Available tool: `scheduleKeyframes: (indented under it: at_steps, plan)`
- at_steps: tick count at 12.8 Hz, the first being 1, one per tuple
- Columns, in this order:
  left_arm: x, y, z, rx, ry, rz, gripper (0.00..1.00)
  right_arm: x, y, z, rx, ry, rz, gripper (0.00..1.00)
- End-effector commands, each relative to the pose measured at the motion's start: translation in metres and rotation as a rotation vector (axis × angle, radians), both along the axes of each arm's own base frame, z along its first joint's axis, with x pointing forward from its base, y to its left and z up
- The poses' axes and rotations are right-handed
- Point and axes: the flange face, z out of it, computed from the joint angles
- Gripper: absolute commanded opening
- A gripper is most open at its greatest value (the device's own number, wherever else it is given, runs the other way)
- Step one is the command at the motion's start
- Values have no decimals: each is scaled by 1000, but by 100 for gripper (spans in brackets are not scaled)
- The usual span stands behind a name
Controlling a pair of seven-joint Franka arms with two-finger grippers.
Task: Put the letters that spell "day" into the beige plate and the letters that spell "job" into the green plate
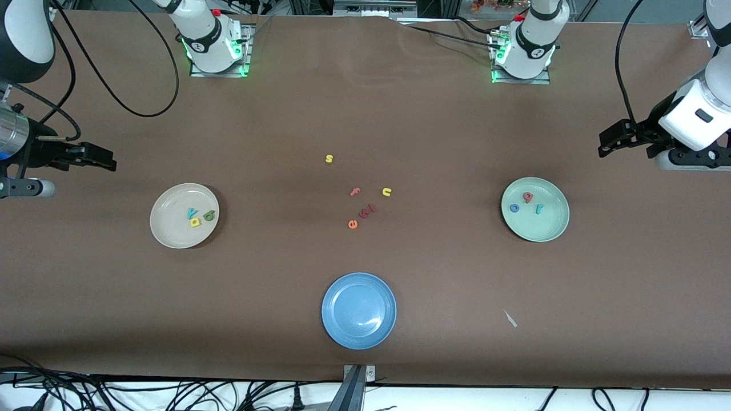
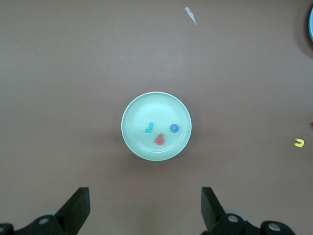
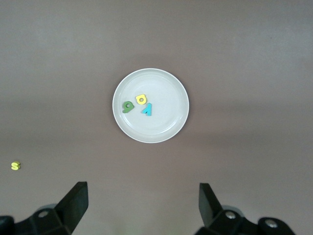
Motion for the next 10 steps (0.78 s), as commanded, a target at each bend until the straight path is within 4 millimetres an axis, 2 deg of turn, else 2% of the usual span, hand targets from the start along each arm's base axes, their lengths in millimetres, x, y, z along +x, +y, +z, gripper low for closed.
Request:
scheduleKeyframes:
  at_steps: [1, 10]
  plan:
    - [-1, -3, 7, -9, 10, 9, 100, -1, -1, 6, -12, 6, 33, 100]
    - [2, -1, 7, -11, 9, 7, 100, 0, -1, 5, -11, 6, 30, 100]
